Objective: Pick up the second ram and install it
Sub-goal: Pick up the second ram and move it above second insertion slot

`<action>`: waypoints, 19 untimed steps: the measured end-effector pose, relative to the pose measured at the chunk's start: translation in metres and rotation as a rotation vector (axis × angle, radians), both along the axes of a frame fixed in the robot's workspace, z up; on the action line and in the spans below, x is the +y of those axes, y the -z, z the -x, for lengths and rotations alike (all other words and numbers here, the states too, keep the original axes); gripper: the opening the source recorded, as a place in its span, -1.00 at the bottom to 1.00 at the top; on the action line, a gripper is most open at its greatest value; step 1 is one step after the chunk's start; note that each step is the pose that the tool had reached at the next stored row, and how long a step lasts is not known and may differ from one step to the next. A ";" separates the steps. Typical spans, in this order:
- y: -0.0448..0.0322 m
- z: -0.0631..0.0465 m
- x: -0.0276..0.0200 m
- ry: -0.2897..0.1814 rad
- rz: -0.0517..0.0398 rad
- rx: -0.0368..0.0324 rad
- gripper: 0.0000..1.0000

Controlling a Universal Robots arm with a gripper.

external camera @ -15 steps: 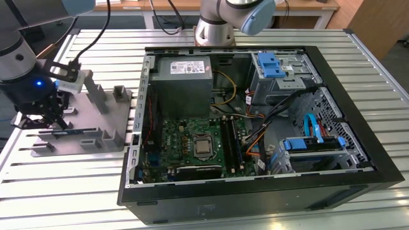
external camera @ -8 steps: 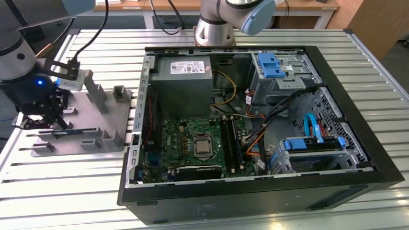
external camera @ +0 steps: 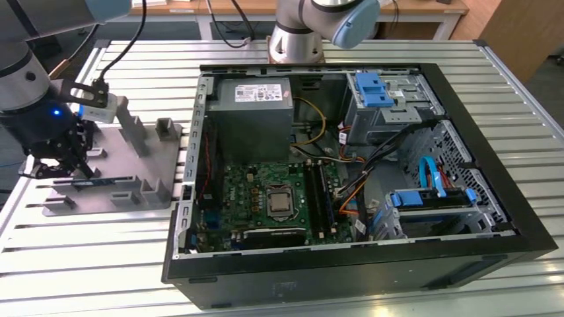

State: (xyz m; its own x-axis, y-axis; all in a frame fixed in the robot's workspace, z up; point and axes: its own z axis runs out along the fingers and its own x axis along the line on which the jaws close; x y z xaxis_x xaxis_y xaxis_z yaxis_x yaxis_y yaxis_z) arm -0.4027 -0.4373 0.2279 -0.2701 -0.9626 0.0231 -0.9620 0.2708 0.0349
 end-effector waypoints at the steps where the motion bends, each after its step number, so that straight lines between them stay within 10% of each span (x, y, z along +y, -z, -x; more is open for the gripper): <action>1: 0.0000 0.000 0.0000 -0.008 0.0000 0.0000 -0.80; 19: 0.0000 0.000 0.0000 -0.148 0.0000 0.0000 -0.80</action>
State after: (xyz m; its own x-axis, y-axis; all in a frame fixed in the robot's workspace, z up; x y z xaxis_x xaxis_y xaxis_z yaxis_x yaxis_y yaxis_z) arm -0.4027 -0.4373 0.2279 -0.1253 -0.9918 0.0231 -0.9914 0.1261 0.0349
